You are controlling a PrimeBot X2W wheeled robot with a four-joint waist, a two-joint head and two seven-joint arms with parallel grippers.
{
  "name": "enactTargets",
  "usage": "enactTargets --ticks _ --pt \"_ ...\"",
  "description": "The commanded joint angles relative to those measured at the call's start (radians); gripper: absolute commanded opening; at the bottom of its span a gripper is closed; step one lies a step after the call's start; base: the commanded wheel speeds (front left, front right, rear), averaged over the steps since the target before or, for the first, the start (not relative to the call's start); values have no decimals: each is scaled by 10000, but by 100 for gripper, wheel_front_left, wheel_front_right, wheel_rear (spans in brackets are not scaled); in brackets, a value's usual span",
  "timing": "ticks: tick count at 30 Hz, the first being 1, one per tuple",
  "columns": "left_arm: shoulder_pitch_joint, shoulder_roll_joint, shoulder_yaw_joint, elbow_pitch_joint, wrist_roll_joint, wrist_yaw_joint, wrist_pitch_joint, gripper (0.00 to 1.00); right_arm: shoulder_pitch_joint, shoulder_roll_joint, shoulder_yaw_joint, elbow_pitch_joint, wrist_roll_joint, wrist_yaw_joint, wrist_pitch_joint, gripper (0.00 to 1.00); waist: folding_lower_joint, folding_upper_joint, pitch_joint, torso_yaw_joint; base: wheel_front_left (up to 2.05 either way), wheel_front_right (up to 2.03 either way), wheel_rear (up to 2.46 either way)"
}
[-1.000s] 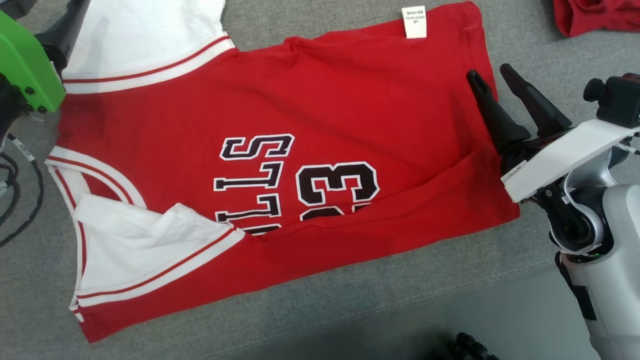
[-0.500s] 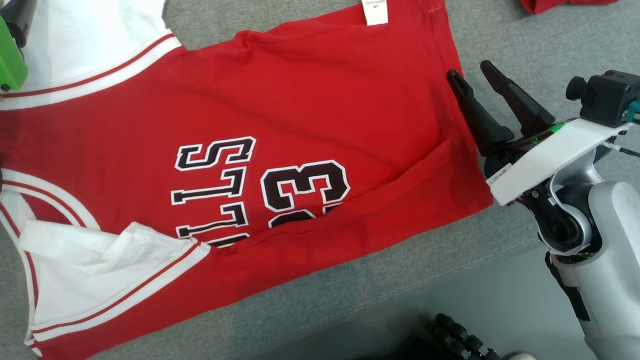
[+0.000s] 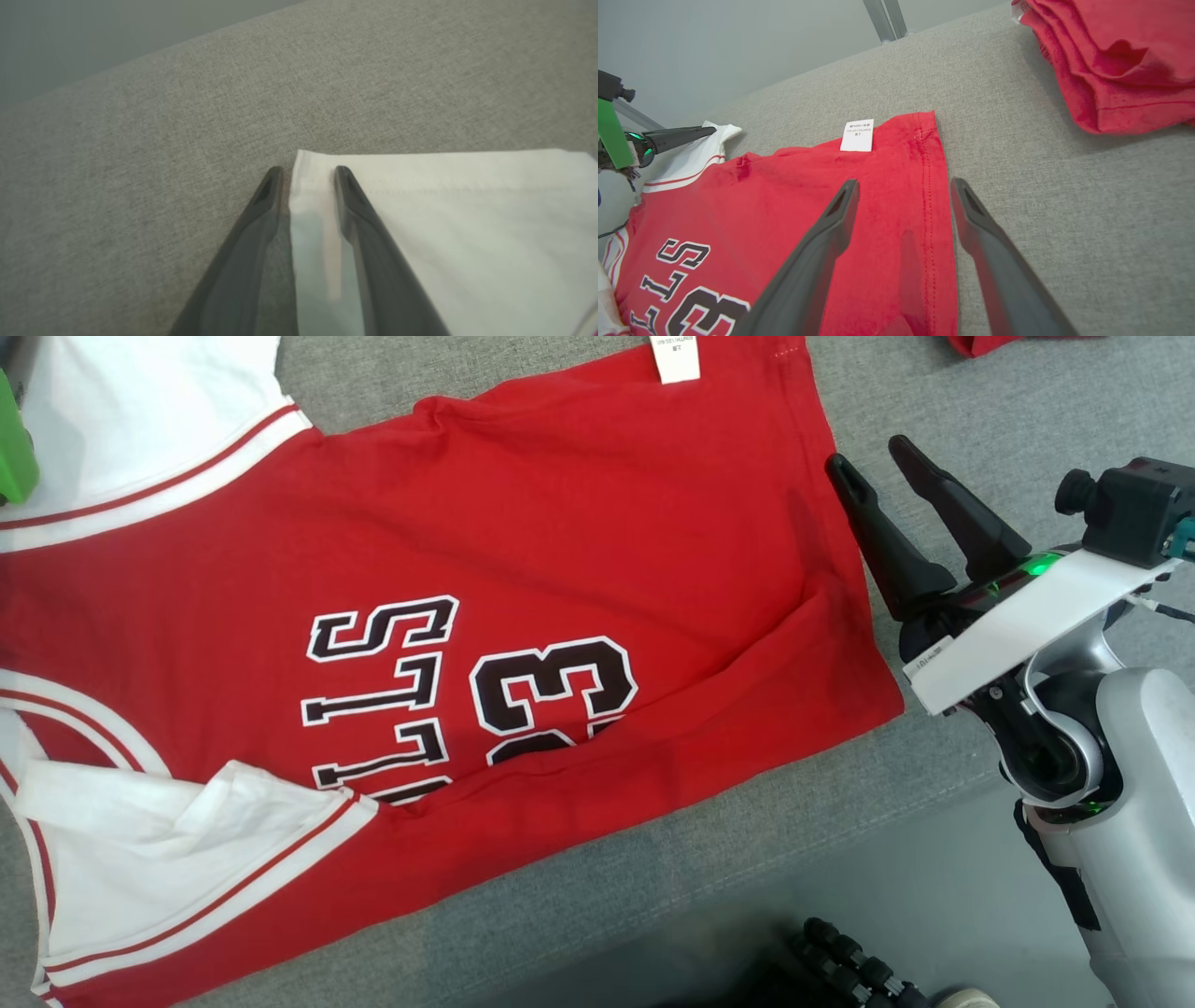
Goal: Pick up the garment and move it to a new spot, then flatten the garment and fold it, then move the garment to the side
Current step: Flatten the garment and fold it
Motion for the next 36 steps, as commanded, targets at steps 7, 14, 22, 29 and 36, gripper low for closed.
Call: enactTargets --ticks 7,14,22,29,36 --pt "-47 -66 -478 -382 -65 -71 -128 0 -415 -86 -262 438 -350 -1 57 100 0 0 -253 410 0 0 0" --pt "115 -88 -1000 -1325 -538 -86 -398 0 -1481 -481 -172 1667 -1156 -1 469 100 0 0 -587 1113 0 0 0" --pt "201 -202 -1399 -1826 -913 -86 -768 0 -3271 -459 182 3737 -1468 -1 1239 100 0 0 -653 1722 0 0 0" --pt "101 -392 -1685 -1833 -1096 -82 -1011 0 -4312 -517 566 5551 -1683 -1 1783 100 0 0 -640 1967 0 0 0" --pt "-23 -337 -1842 -1780 -1240 -82 -1171 0 -4663 -636 1065 6092 -1642 -1 2093 82 0 0 -637 1979 0 0 0"
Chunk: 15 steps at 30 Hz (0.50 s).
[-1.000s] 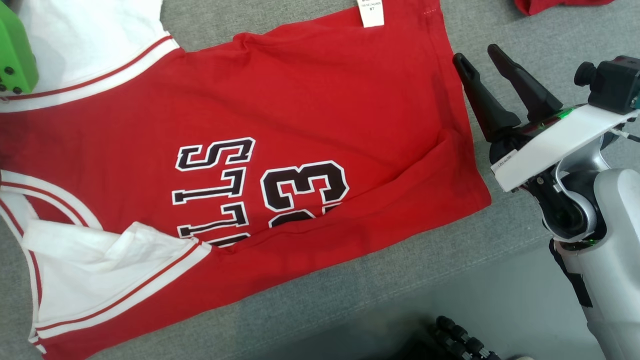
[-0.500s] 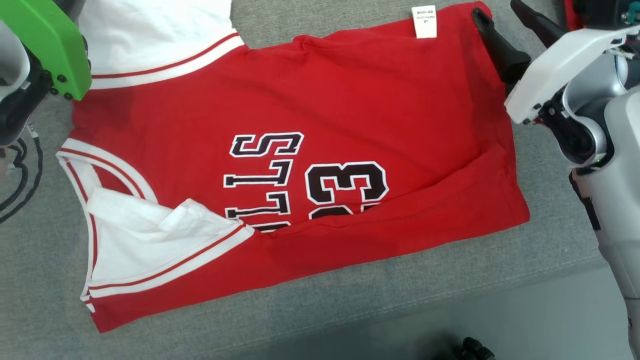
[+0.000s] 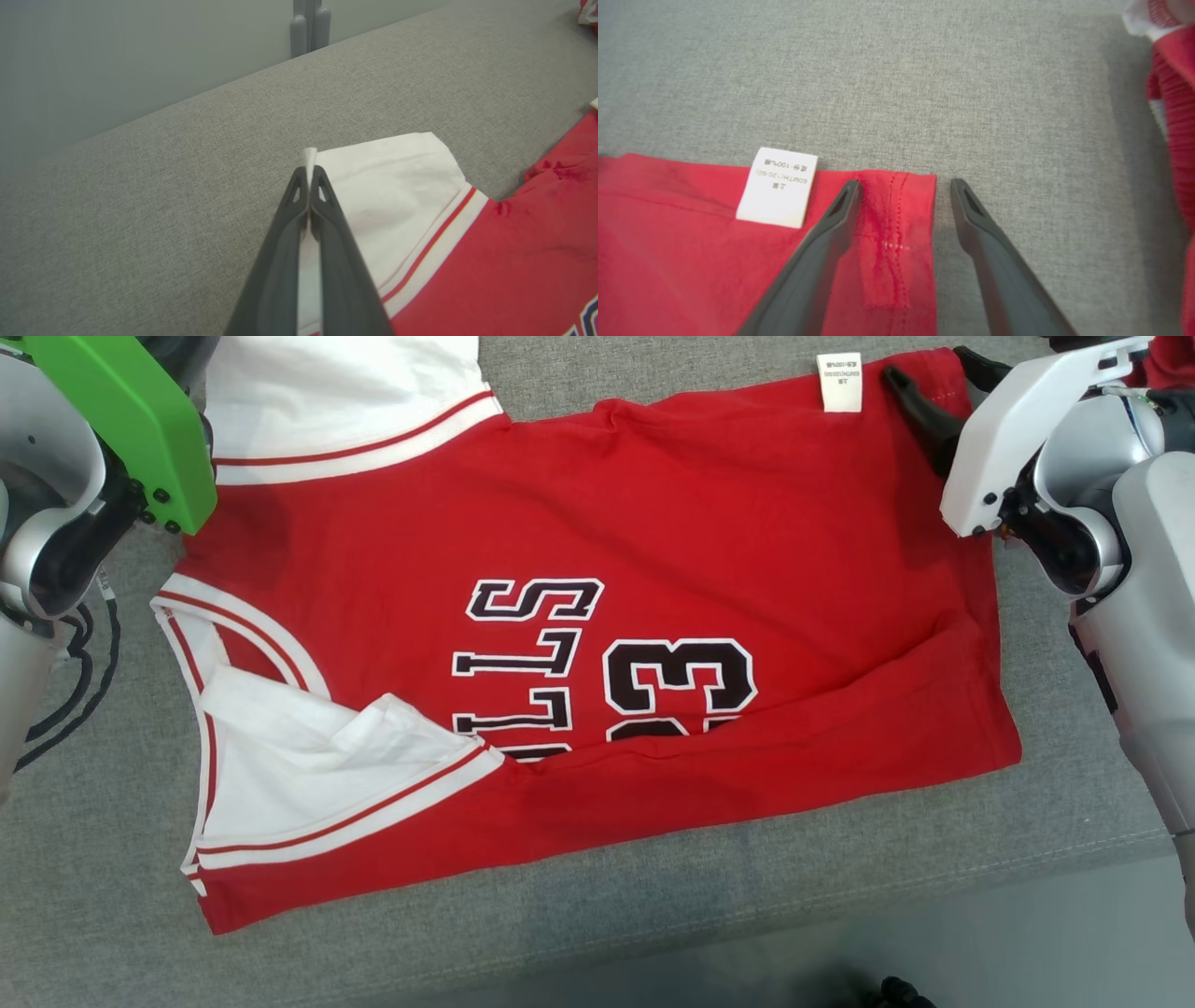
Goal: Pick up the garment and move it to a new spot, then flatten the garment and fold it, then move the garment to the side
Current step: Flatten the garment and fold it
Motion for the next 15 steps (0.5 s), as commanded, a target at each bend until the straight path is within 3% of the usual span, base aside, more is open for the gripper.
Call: enactTargets --ticks 1,2,4,6,15 --pt "-91 72 -12 36 -61 -21 -88 0 -116 -59 132 101 21 -1 46 49 0 0 3 2 0 0 0" --pt "-91 72 -12 36 -61 -21 -88 0 -116 -59 132 101 21 -1 46 49 0 0 3 2 0 0 0" --pt "-108 94 -22 23 -126 -21 -162 0 -188 -114 284 138 -7 -1 -34 35 0 0 -18 12 0 0 0" --pt "-92 119 -43 -8 -194 -21 -192 0 -258 -193 437 207 0 -1 -66 0 0 0 -55 36 0 0 0" --pt "585 513 -135 -706 -658 -21 -859 0 -153 -319 756 259 374 -1 -1122 0 0 0 -490 212 0 0 0"
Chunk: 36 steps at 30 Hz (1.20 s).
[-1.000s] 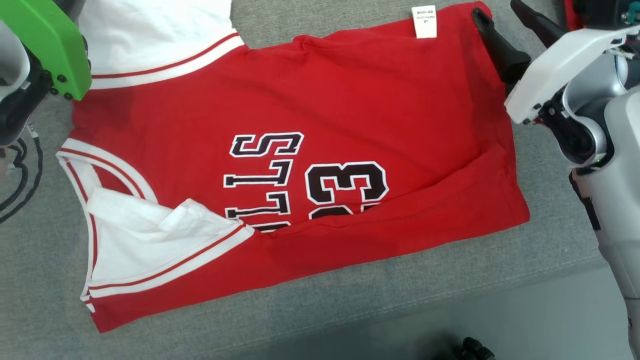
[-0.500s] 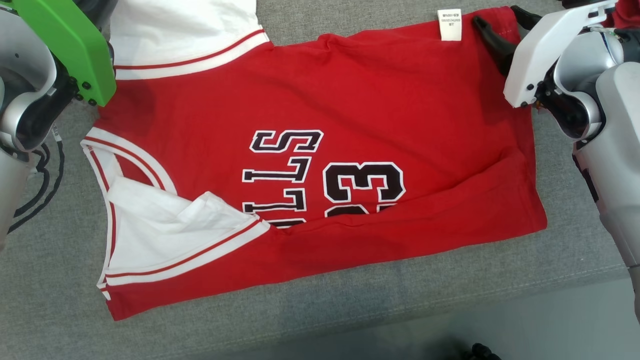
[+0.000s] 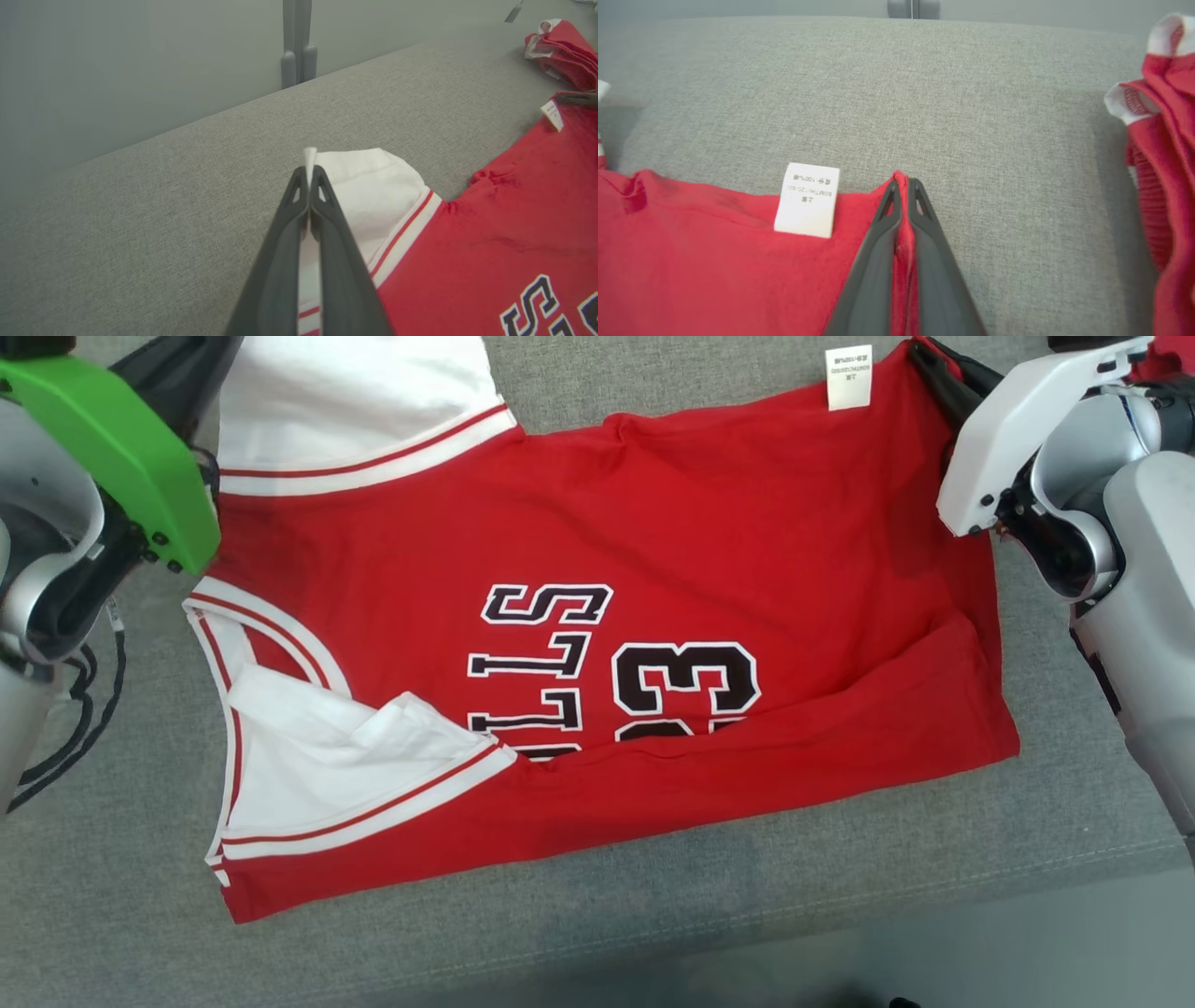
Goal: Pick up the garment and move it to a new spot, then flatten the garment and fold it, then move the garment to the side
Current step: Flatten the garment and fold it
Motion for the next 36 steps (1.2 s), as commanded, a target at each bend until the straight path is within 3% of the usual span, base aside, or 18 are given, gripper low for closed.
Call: enactTargets --ticks 1,6,11,19,29,36 --pt "275 223 53 -230 -126 -22 -206 0 210 -141 96 -121 147 -1 -268 0 0 0 -208 94 0 0 0" --pt "1168 670 259 -1218 -408 14 -823 0 779 -442 431 -668 747 -1 -934 0 0 0 -628 245 0 0 0" --pt "2342 1256 540 -2538 -507 358 -1434 0 1541 -922 705 -1474 1280 -1 -1449 0 0 0 -996 363 0 0 0" --pt "4859 2160 948 -4977 -421 1565 -2534 0 3131 -1616 384 -2964 1856 -1 -2233 0 0 0 -1376 448 0 0 0" --pt "8146 2930 1070 -7329 71 3315 -3906 0 4956 -1928 -115 -4404 1798 -1 -2735 0 0 0 -1485 254 0 0 0" --pt "9496 2790 728 -7763 -165 3776 -4199 0 5342 -2005 -259 -4340 1723 -1 -2912 0 0 0 -1538 328 0 0 0"
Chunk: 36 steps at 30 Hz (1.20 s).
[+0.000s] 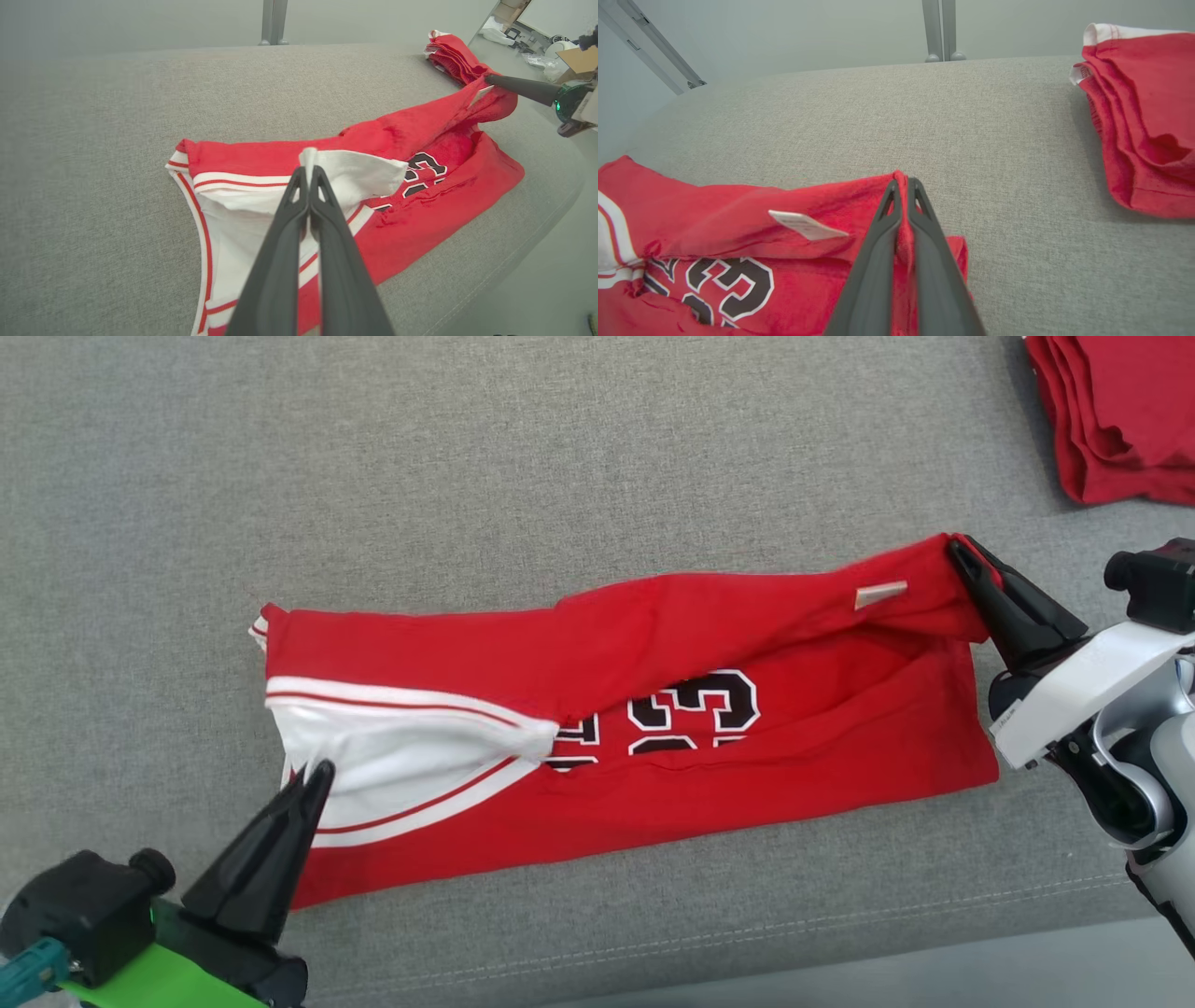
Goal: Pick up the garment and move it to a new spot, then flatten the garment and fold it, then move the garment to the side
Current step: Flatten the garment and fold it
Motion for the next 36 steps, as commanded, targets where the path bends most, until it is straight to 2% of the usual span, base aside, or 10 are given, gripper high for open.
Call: enactTargets --ticks 1,10,26,27,28,30,32,33,34,36 --pt "155 -63 -29 145 -18 -14 -77 0 124 -44 -42 78 -98 -1 -57 0 1 0 -13 22 0 0 0" --pt "513 -1225 -440 1995 -818 -680 -623 0 -89 -12 285 720 -135 -1 -458 0 1 0 -71 -66 0 0 0" --pt "607 -1878 -689 3465 -1511 -1364 -665 0 -385 -1069 2155 1137 -1361 -2 -1897 0 1 0 -151 -130 0 0 0" --pt "604 -1898 -699 3496 -1525 -1389 -667 26 -403 -1195 2354 1116 -1489 -1 -1975 0 1 0 -164 -134 0 0 0" --pt "605 -1905 -698 3528 -1539 -1406 -671 45 -426 -1312 2530 1101 -1638 -2 -2045 7 1 0 -180 -140 0 0 0" --pt "650 -1877 -686 3523 -1602 -1418 -673 100 -467 -1503 2869 1078 -1895 -1 -2194 29 1 0 -219 -164 0 0 0" --pt "699 -1788 -691 3473 -1624 -1434 -619 100 -478 -1676 3194 1085 -2034 -1 -2294 55 1 0 -269 -195 0 0 0" --pt "694 -1737 -681 3436 -1624 -1450 -609 100 -501 -1762 3360 1066 -2110 -2 -2354 91 1 0 -294 -210 0 0 0" --pt "682 -1705 -647 3370 -1610 -1438 -628 100 -507 -1817 3513 1051 -2142 -2 -2386 100 1 0 -323 -224 0 0 0" --pt "660 -1573 -566 3246 -1466 -1320 -683 100 -551 -2001 3876 978 -2359 -2 -2453 100 1 0 -370 -250 0 0 0"
